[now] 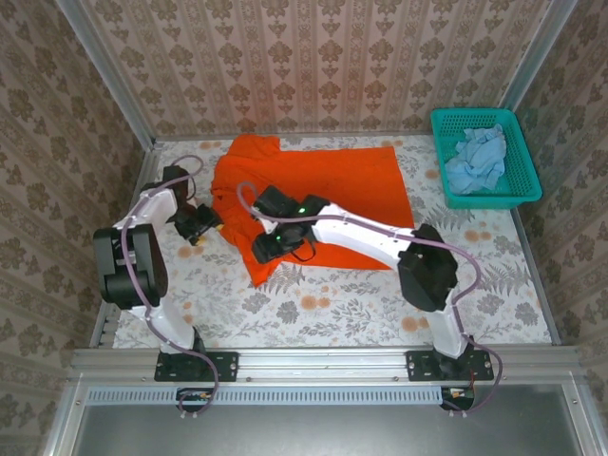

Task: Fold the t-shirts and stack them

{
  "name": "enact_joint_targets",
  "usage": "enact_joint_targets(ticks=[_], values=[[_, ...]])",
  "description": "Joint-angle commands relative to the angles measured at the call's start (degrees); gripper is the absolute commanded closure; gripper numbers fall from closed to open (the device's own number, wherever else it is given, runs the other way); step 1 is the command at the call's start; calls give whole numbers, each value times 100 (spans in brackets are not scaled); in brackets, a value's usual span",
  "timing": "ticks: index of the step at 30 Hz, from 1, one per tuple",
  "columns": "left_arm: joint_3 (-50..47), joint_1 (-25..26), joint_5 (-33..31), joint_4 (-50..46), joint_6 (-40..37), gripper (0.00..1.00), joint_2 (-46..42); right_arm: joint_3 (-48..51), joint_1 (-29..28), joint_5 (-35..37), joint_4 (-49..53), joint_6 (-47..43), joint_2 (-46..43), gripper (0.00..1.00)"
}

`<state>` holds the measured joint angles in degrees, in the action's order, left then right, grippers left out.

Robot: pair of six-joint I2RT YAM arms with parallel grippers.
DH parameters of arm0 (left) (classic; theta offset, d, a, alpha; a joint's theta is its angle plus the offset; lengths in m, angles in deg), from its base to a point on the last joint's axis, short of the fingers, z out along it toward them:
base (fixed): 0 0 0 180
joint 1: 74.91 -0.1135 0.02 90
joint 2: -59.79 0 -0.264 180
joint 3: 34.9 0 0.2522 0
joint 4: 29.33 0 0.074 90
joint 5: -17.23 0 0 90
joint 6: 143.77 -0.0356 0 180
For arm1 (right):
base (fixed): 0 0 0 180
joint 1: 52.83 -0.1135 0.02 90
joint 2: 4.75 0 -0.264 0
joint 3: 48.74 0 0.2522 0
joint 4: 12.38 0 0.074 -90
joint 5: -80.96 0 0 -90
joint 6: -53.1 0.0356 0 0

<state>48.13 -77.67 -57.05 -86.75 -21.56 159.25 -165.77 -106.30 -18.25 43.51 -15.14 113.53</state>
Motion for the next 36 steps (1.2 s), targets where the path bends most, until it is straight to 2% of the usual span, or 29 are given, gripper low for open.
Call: enact_joint_targets(ticks=[1, 5, 10, 19, 23, 26, 29, 33, 36], values=[[26, -77, 209, 21, 284, 46, -243, -628, -315, 184, 693, -365, 458, 48], [-44, -140, 86, 20, 372, 47, -352, -1432, -656, 720, 1173, -442, 1157, 48], [-264, -165, -258, -3, 478, 47, -579, -2499, -799, 911, 1821, -427, 1990, 49], [-438, -300, -465, -20, 482, 46, -810, -2921, -726, 1253, 2345, -309, 2620, 60], [-474, -296, -480, -33, 454, 46, -827, -2987, -693, 1186, 2324, -307, 2789, 70], [-497, -295, -507, -29, 428, 46, -854, -2979, -631, 1079, 2322, -247, 2757, 88], [-461, -299, -499, -14, 363, 47, -840, -2667, -456, 574, 2002, -145, 2464, 100], [-247, -114, -357, -72, 72, 47, -721, -1935, -127, -486, 1110, 66, 1831, 100], [-173, 127, -109, -132, -118, 47, -641, -1032, 383, -1861, -33, 921, 1386, 100]])
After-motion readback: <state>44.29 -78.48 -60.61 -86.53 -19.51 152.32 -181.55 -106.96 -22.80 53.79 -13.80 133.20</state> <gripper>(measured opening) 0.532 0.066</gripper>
